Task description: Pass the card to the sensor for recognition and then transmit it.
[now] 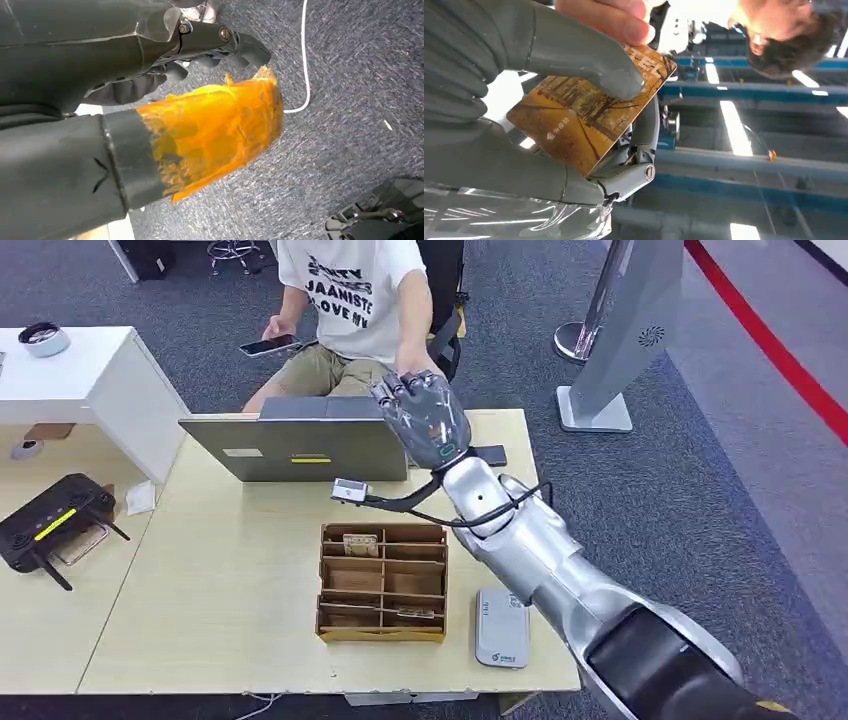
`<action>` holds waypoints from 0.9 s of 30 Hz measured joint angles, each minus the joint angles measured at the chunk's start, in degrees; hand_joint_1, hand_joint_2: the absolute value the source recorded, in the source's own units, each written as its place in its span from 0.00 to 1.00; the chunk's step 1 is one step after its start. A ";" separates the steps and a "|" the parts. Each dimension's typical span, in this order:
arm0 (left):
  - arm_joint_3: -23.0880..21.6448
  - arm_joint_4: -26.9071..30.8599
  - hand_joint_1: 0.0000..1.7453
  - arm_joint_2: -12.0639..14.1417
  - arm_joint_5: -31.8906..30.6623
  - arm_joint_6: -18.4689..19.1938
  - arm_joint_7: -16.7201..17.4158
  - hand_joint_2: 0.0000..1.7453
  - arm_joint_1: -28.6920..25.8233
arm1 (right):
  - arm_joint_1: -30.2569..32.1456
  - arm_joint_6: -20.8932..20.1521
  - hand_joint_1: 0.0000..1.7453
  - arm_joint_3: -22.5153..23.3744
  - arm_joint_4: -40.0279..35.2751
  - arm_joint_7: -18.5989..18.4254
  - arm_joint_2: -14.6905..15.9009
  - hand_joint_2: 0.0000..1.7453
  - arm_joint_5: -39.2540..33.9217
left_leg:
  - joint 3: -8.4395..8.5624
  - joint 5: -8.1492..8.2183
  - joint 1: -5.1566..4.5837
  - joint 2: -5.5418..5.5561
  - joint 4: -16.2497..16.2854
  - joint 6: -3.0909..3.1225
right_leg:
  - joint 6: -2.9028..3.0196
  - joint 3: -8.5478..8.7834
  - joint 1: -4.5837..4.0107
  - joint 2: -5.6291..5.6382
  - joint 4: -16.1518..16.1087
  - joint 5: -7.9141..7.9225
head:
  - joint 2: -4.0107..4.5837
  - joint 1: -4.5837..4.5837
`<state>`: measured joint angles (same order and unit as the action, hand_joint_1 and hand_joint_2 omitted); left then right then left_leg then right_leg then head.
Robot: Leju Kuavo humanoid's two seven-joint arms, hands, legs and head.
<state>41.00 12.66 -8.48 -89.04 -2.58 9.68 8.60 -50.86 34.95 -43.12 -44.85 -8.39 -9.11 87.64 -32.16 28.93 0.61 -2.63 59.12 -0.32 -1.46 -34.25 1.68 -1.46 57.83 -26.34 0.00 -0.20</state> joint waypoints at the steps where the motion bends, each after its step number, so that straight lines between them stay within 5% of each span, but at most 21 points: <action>1: -0.04 0.00 0.02 0.00 0.00 0.00 -0.02 0.00 0.00 | -0.09 0.07 0.00 -0.02 0.57 -0.04 0.00 1.00 0.22 | 0.00 0.00 0.00 0.00 0.00 0.00 | 0.00 0.00 0.00 0.00 0.00 0.00 | 0.00 0.02; 6: -0.09 0.00 0.02 -0.07 0.07 0.00 -0.02 0.00 0.06 | -0.50 -0.09 0.00 -0.33 2.45 -0.66 -0.13 1.00 0.50 | 0.00 0.00 0.00 0.00 0.00 0.00 | 0.00 -0.01 0.00 0.00 0.00 0.00 | 0.00 0.02; 7: -0.09 0.00 0.02 -0.07 0.09 0.00 -0.02 0.00 0.06 | -0.57 -0.17 0.00 -0.39 2.78 -0.81 -0.17 0.00 0.51 | 0.00 0.00 0.00 0.00 0.00 0.00 | 0.00 -0.01 0.00 0.00 0.00 0.00 | 0.00 0.00; 19: -0.09 0.00 0.02 -0.20 0.46 -0.07 -0.07 0.00 0.14 | -0.08 1.49 0.00 -0.06 3.45 0.66 -0.31 0.00 -1.55 | 0.01 0.00 0.00 0.00 0.00 0.00 | 0.00 -0.01 0.00 0.00 0.00 0.00 | 0.00 0.00; 27: 0.06 0.00 0.02 -0.22 2.95 -1.33 -0.13 0.00 -0.57 | 9.53 2.17 0.00 3.96 -11.13 8.32 -0.37 0.00 -18.38 | -0.01 0.05 0.01 0.00 -0.01 0.00 | -0.04 -0.01 -0.01 0.00 -0.01 -0.05 | 0.00 0.00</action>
<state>41.07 12.66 -8.70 -86.10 -3.91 9.55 8.03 -41.33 37.11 -39.17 -55.98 -0.07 -9.49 69.26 -32.17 28.97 0.61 -2.63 59.11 -0.32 -1.49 -34.27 1.67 -1.46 57.82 -26.39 0.00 -0.20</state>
